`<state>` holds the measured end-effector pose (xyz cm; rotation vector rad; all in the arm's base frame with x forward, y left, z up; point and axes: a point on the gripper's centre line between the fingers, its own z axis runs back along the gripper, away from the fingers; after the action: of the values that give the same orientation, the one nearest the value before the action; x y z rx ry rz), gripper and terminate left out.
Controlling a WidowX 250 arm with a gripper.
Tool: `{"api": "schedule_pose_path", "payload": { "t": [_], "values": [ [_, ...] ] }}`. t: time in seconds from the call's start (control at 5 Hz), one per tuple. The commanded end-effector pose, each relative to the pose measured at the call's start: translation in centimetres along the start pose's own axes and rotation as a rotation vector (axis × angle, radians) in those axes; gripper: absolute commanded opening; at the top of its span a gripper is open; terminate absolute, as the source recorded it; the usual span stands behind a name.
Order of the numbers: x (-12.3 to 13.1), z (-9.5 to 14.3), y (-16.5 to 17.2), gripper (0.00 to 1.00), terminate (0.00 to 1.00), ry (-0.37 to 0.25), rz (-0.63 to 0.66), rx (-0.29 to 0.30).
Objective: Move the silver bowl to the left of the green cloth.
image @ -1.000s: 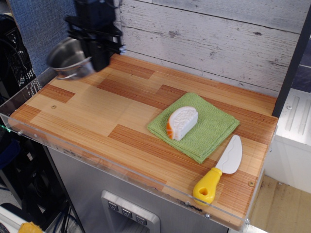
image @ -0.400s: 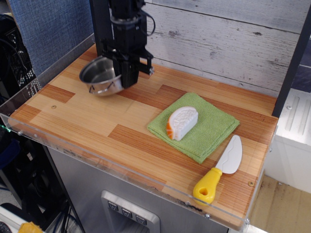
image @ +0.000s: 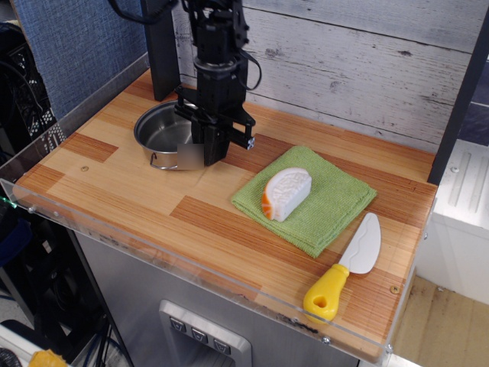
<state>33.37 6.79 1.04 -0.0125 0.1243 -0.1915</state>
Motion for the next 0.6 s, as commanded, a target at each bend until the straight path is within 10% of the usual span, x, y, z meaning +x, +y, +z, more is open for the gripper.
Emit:
{"api": "schedule_pose_path", "payload": {
  "t": [0.0, 0.2, 0.4],
  "values": [
    [-0.6, -1.6, 1.7, 0.0, 0.0, -0.008, 0.078, -0.035],
    [-1.0, -1.2, 2.0, 1.0, 0.0, -0.018, 0.118, -0.049],
    [-1.5, 1.5, 1.2, 1.0, 0.0, -0.089, 0.114, -0.028]
  ]
}}
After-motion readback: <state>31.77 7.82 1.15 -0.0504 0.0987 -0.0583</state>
